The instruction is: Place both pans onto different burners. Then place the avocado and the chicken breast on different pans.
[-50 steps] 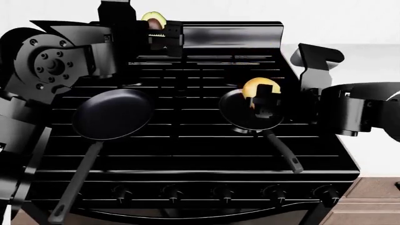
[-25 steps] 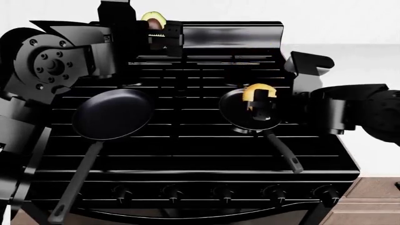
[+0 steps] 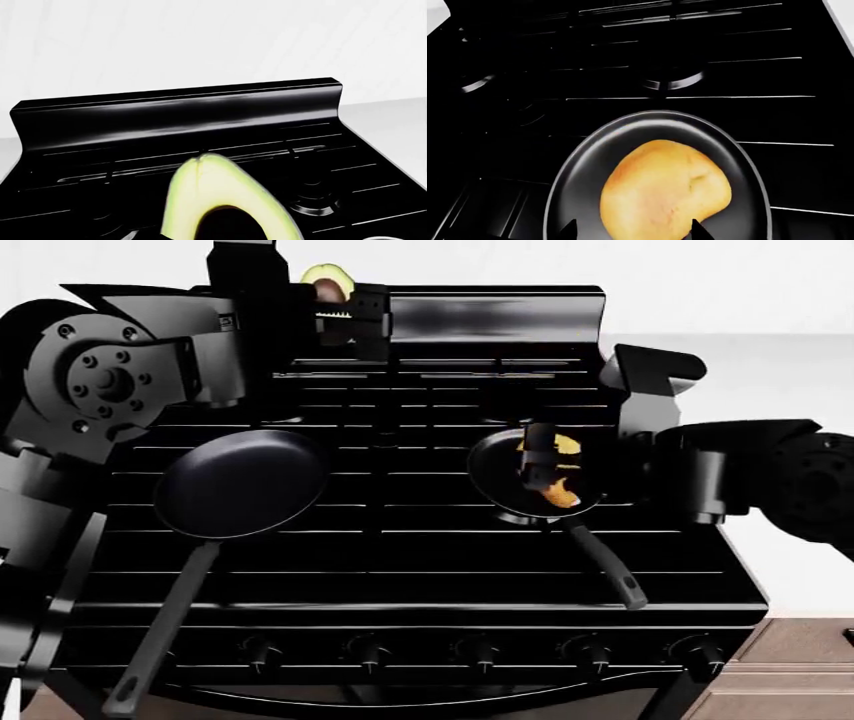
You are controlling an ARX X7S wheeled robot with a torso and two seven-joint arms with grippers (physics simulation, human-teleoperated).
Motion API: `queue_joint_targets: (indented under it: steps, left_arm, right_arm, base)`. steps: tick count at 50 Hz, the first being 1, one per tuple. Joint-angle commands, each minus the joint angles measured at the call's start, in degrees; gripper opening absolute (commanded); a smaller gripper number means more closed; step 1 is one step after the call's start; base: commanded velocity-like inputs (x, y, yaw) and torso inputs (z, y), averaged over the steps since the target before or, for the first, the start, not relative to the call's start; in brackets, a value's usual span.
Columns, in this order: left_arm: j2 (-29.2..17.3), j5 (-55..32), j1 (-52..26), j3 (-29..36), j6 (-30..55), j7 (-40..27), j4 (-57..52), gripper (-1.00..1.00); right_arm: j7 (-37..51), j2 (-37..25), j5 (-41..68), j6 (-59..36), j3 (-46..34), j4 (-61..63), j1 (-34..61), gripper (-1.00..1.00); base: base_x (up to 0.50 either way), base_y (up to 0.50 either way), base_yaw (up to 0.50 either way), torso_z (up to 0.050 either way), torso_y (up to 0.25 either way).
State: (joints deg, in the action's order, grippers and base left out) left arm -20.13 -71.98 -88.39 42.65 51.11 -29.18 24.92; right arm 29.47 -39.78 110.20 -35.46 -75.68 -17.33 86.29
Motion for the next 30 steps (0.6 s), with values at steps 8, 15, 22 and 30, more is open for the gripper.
queue_joint_targets:
  steps: [8, 15, 22, 30]
  left_arm:
    - [-0.2, 0.6, -0.4, 0.1, -1.2, -0.7, 0.4, -1.0]
    - [-0.2, 0.6, -0.4, 0.2, -1.3, -0.6, 0.6, -1.0]
    - [0.1, 0.8, -0.6, 0.5, -1.3, -0.3, 1.2, -1.0]
    - [0.3, 0.7, -0.7, 0.6, -0.9, -0.4, 1.6, -1.0]
  right_arm:
    - [2.2, -0.7, -1.0, 1.1, 1.2, 2.1, 0.2, 1.0]
    - [6.6, -4.8, 0.6, 2.1, 3.6, 11.0, 1.4, 1.0]
    - [13.5, -10.6, 4.5, 3.5, 7.2, 24.1, 3.6, 1.0]
    - [18.5, -15.0, 7.0, 6.3, 10.6, 32.5, 5.0, 1.0]
  base:
    - [0.0, 0.0, 0.0, 0.0, 0.001]
    - [0.0, 0.0, 0.0, 0.001, 0.0]
    - [0.0, 0.0, 0.0, 0.0, 0.001]
    - [0.0, 0.0, 0.0, 0.0, 0.0]
